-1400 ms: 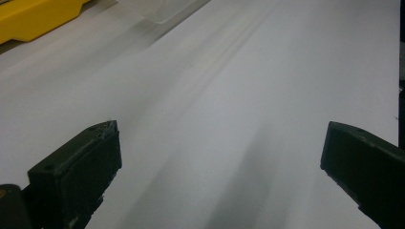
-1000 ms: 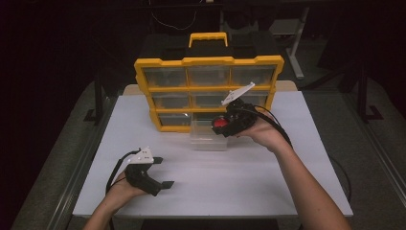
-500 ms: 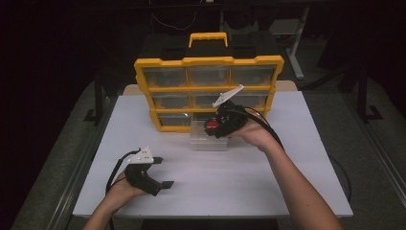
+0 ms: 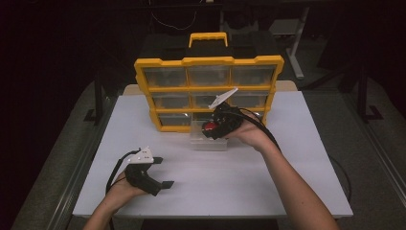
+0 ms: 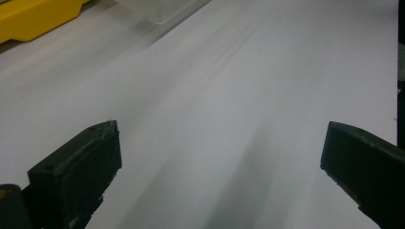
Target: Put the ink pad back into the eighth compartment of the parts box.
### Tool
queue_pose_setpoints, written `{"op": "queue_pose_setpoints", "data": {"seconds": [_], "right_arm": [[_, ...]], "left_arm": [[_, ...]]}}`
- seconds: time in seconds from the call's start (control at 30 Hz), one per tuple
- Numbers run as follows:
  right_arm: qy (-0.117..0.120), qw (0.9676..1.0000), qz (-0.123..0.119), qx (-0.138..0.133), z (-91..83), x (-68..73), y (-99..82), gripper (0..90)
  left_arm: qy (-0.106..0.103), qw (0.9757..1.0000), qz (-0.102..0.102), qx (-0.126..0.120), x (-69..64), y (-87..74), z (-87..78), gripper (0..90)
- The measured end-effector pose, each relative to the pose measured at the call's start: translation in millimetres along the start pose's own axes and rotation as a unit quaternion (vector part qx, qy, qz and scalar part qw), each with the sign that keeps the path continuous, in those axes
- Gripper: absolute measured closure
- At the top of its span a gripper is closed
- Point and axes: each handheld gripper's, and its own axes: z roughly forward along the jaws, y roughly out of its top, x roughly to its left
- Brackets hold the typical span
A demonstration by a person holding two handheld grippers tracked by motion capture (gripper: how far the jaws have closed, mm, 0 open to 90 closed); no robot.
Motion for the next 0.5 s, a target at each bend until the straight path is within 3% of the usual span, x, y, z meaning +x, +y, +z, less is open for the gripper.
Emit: {"op": "queue_pose_setpoints", "data": {"seconds": [0.5], "right_arm": [[0.003,1.0000,0.003,0.001,6.2,-1.6,0.1,28.3]], "left_arm": [[0.000,1.0000,-0.001,0.000,0.1,-0.2,0.0,0.0]]}}
